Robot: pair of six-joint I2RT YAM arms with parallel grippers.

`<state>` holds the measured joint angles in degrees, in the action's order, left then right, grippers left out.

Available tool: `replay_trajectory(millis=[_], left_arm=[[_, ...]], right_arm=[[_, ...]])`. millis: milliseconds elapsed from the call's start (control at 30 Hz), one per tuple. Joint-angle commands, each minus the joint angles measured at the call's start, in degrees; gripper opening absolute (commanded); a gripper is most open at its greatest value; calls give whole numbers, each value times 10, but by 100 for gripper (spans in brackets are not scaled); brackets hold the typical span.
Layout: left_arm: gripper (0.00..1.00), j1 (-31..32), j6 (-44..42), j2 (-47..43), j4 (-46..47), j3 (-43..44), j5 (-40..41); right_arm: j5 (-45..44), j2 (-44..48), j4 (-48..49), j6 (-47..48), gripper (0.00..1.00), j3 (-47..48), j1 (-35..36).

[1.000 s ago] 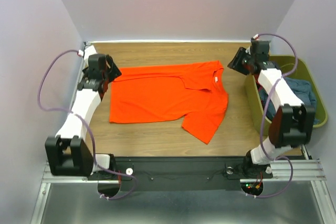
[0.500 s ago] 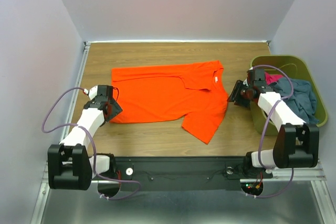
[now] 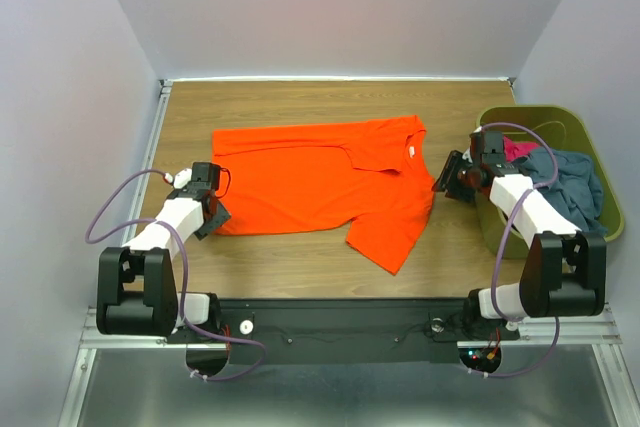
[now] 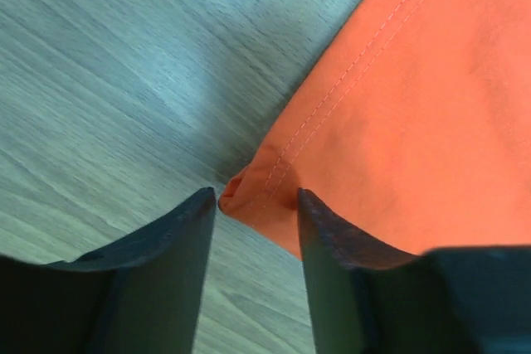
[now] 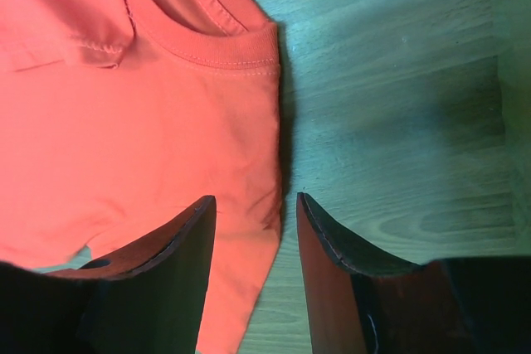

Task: Fold and stack the t-shirts
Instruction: Fold the tshirt

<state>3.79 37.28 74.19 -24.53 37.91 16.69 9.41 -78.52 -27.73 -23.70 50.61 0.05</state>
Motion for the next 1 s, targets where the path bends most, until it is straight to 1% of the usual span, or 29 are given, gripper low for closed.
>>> replay_trajectory(millis=[0,100,133,200,233,333,500,633,667,800,867,933,967], left_arm=[[47,3,4,10,17,-13,-2],[34,3,3,10,25,-17,-8],[26,3,1,10,25,-17,-9],[16,3,-2,9,29,-19,-12],[14,3,-3,8,32,-20,-15],[13,3,-7,3,42,-26,-22],[11,3,-14,4,56,-30,-32],[9,4,-16,2,62,-33,-34],[6,5,-16,2,63,-34,-34],[4,6,-18,1,64,-33,-36],[4,7,-18,-2,65,-34,-35],[0,8,-18,-5,65,-34,-36],[0,9,-17,-5,67,-35,-35]], right_arm=[[4,-12,-1,-25,50,-15,-2],[-4,-15,0,-28,50,-13,-1],[-8,-19,0,-31,50,-14,-1],[-16,-24,0,-38,50,-17,-1],[-21,-23,0,-40,50,-17,-1],[-54,-21,-3,-38,50,4,34],[-125,-1,-15,-38,50,68,64],[-154,12,-31,-37,50,95,80],[-155,14,-36,-40,50,95,81],[-149,19,-45,-63,50,66,85],[-145,23,-44,-78,47,46,84],[-142,24,-43,-100,46,19,85],[-142,22,-41,-105,46,7,84]])
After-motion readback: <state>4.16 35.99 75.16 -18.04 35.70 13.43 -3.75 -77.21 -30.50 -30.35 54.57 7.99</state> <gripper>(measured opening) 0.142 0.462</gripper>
